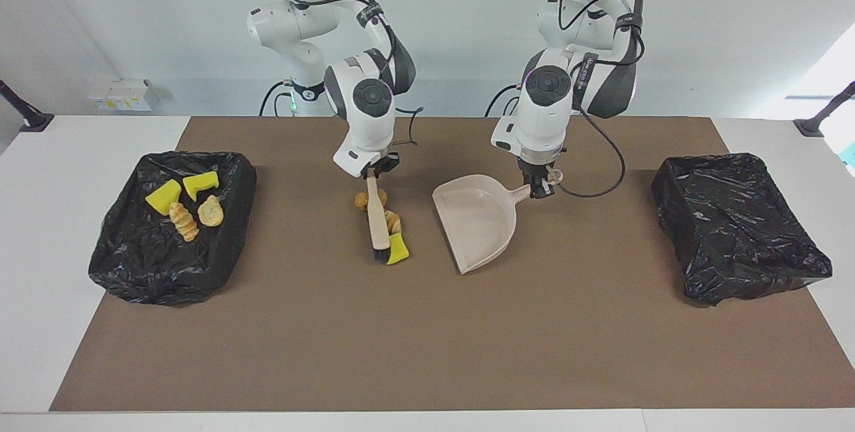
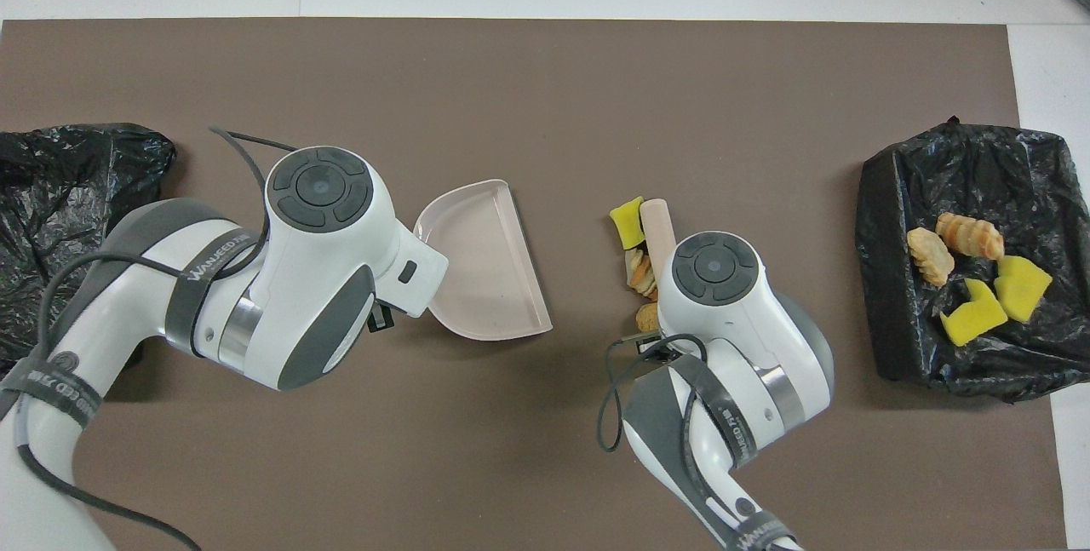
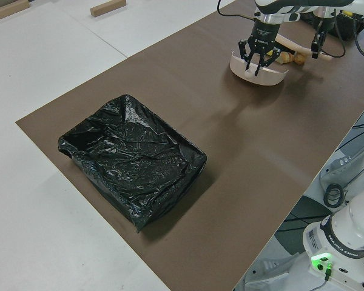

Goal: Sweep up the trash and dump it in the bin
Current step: 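Sweep the yellow sponge and crust into the dustpan with the right gripper's brush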

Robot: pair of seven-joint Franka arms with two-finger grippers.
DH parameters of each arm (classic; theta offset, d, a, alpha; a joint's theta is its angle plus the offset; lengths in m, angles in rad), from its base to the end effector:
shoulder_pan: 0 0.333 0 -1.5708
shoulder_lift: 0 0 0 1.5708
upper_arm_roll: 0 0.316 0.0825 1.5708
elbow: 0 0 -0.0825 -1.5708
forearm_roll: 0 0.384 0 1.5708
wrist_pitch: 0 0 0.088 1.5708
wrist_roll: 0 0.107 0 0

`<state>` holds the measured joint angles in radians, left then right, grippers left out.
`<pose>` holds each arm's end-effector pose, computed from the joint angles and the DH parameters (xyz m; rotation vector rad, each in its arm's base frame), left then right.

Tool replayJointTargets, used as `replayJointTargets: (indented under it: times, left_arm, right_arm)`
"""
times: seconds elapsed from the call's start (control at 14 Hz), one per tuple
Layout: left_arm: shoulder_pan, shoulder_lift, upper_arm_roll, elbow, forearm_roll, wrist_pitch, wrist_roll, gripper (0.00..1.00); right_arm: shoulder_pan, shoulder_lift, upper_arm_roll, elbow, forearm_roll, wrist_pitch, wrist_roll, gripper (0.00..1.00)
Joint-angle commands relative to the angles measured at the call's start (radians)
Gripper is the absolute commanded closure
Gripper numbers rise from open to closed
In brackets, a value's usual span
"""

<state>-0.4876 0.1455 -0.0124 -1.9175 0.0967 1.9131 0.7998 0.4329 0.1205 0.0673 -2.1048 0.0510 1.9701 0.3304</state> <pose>0.5089 -0.2699 0.4063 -2.4059 1.9043 0.2476 0.4662 0.2582 0.3430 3.0538 0.2210 -0.3917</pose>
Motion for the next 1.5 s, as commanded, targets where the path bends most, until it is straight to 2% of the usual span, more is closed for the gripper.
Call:
replayJointTargets:
  times: [0.0,0.14,0.36,0.57,0.72,0.79,1.07,1.43]
  left_arm:
    - [-0.025,-0.020,0.011,-0.069,0.018,0.085,0.002,1.00]
    - [-0.013,-0.017,0.011,-0.095,0.018,0.121,0.004,1.00]
    - [-0.011,-0.018,0.011,-0.120,0.020,0.138,0.002,1.00]
    - [-0.011,-0.018,0.011,-0.127,0.020,0.161,0.004,1.00]
    - [-0.009,-0.020,0.011,-0.129,0.020,0.164,0.004,1.00]
    - [-0.006,-0.020,0.011,-0.130,0.020,0.164,0.004,1.00]
    - [-0.006,-0.020,0.011,-0.132,0.020,0.167,0.004,1.00]
    - [0.000,-0.024,0.011,-0.149,0.018,0.188,0.004,1.00]
  right_arm:
    - [0.023,0.025,-0.003,0.032,0.122,0.015,-0.024,1.00]
    - [0.038,0.025,0.000,0.032,0.162,0.024,-0.039,1.00]
    - [0.056,0.024,0.006,0.026,0.297,0.078,-0.062,1.00]
    - [0.119,0.021,0.009,0.016,0.452,0.150,-0.076,1.00]
    - [0.125,0.022,0.009,0.028,0.556,0.153,-0.079,1.00]
    - [0.126,0.021,0.009,0.037,0.567,0.151,-0.077,1.00]
    - [0.101,-0.036,-0.017,0.071,0.535,-0.009,-0.067,1.00]
    - [-0.040,-0.114,-0.018,0.069,0.247,-0.204,-0.067,1.00]
